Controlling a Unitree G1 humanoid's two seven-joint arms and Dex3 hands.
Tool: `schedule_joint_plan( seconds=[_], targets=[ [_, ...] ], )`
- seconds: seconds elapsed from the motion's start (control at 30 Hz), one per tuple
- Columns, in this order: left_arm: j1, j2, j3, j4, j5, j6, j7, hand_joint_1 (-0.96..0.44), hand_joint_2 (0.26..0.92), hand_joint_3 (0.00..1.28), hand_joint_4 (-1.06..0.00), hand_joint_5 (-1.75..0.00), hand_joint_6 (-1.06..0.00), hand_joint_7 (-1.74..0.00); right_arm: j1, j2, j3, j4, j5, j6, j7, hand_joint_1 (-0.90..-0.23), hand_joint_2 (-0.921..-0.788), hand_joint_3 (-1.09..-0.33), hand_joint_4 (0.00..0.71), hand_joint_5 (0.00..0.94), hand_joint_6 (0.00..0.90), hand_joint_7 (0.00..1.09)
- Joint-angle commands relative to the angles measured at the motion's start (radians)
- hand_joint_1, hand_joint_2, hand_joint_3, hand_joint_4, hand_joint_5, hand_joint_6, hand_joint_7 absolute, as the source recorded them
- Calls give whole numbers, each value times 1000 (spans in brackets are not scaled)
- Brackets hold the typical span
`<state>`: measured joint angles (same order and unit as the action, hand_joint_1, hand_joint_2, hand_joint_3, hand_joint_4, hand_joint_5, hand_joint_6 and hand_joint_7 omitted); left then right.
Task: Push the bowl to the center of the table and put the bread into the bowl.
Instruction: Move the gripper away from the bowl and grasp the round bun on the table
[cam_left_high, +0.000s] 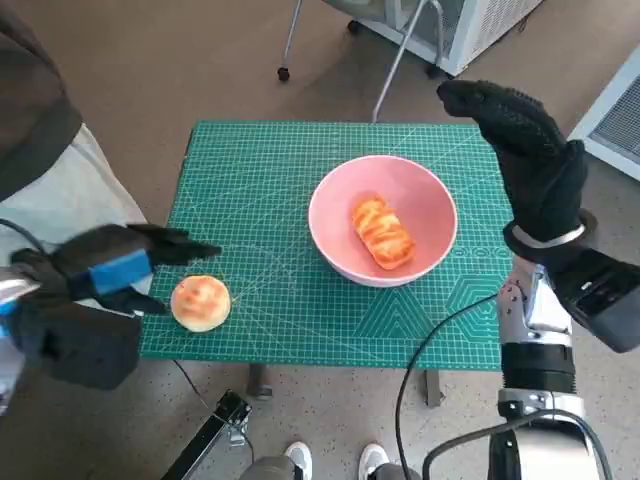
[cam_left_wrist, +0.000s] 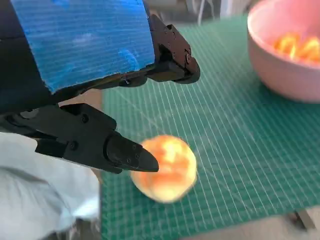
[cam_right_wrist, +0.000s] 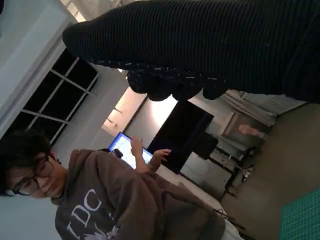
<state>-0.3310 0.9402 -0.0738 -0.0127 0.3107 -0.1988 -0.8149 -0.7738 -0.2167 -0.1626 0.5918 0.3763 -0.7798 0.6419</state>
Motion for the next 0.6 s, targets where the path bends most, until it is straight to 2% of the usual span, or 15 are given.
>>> schedule_joint_plan(
  seconds=[0.03,0.27,0.6],
  targets=[
    [-20,-26,-56,51,39,0,6,-59,822,0,-251,0,-356,-5,8,0,-6,4,12,14,17,-667,-921,-727,205,46,-1,597],
    [-45,-58,-116,132,85,-15,17,-93,785,0,-152,0,-262,0,18,-7,-9,-12,18,21,23,-669,-921,-718,204,47,-1,596],
    [-77,-106,-211,262,182,-45,61,-98,771,0,-110,0,-212,0,36,-19,-13,-36,1,21,13,-669,-921,-716,204,49,-1,597]
  ],
)
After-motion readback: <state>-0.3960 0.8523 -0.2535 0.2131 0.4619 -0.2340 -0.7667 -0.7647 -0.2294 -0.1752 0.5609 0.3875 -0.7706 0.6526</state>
